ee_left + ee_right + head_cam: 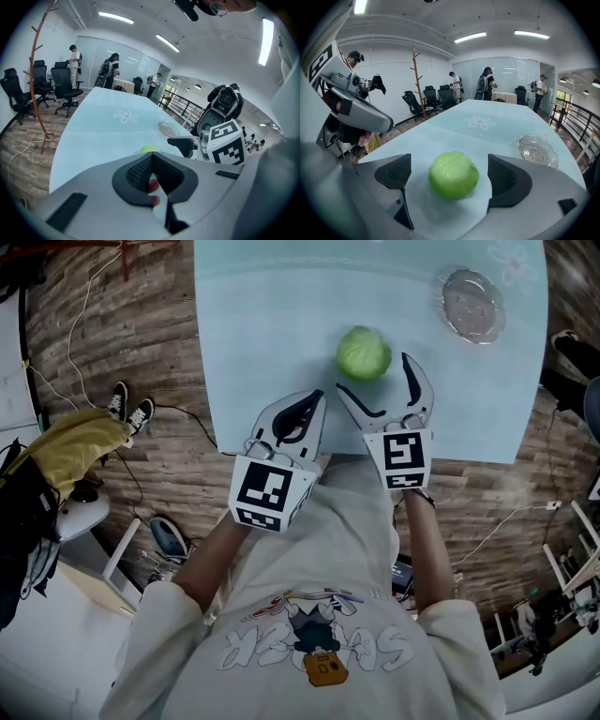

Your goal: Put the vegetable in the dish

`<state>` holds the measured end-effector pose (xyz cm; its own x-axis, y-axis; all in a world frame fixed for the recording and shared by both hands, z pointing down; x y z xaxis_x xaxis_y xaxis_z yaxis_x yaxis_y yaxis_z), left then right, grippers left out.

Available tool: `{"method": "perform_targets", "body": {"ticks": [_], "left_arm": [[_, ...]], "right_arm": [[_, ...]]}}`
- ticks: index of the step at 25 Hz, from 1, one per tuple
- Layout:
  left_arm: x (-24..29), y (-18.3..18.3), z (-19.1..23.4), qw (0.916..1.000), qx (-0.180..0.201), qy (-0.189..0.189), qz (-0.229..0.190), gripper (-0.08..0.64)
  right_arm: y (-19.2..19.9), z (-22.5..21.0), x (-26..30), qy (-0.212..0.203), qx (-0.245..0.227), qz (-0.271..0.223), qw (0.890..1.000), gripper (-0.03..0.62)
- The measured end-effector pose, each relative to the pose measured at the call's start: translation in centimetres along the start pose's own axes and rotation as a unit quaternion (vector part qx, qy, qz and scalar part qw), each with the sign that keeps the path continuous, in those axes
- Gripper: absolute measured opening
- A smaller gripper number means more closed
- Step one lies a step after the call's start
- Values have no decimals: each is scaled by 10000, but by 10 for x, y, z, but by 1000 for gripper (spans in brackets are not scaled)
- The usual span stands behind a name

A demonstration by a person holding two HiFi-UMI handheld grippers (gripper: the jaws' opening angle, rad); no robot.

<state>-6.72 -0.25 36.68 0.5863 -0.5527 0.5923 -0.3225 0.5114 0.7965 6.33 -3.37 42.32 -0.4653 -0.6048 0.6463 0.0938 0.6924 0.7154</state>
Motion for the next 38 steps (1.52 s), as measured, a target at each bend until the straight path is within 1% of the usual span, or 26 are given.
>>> {"method": "perform_targets", "body": {"ticks": [3, 6, 11, 15, 18, 25, 29, 33, 38], "left_arm": [[5, 3, -2, 10000, 17, 23, 69, -3], [10, 6, 0, 9999, -43, -13, 110, -3], [19, 10, 1, 9998, -25, 34, 173, -3], [24, 16, 4, 9998, -82, -37, 195, -3], [28, 15, 6, 9997, -67, 16, 229, -3], [27, 18, 10, 9996, -120, 10, 260, -3], [26, 21, 13, 9995, -211, -65, 217, -3], [25, 19, 13, 9997, -130, -52, 203, -3], [23, 19, 12, 9997, -74, -43, 228, -3]], "right_arm": [[4, -3, 9, -49, -64, 54, 10000, 495], [9, -5, 19, -70, -112, 140, 9998, 495], [17, -12, 33, -68, -33, 280, 9996, 495], [23, -14, 42, -12, -9, 339, 9994, 495], [25, -15, 48, 3, 8, 379, 9993, 495], [28, -16, 55, 73, 39, 477, 9988, 497], [28, -16, 57, 147, 66, 626, 9979, 497], [29, -20, 56, 131, 84, 577, 9982, 503], [28, -19, 52, 3, 166, 495, 9986, 503]]}}
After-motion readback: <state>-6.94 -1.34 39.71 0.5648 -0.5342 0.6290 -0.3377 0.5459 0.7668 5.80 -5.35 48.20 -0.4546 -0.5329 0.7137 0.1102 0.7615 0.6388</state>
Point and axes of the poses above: the fingertips, and each gripper's own axes: x forward along the fingers, z to its left, y out of its underside, the point moved 6 cm from there along -x, backward along the fingers, and after that the axes turned 15 degrees about x, right-handed, at the moved point
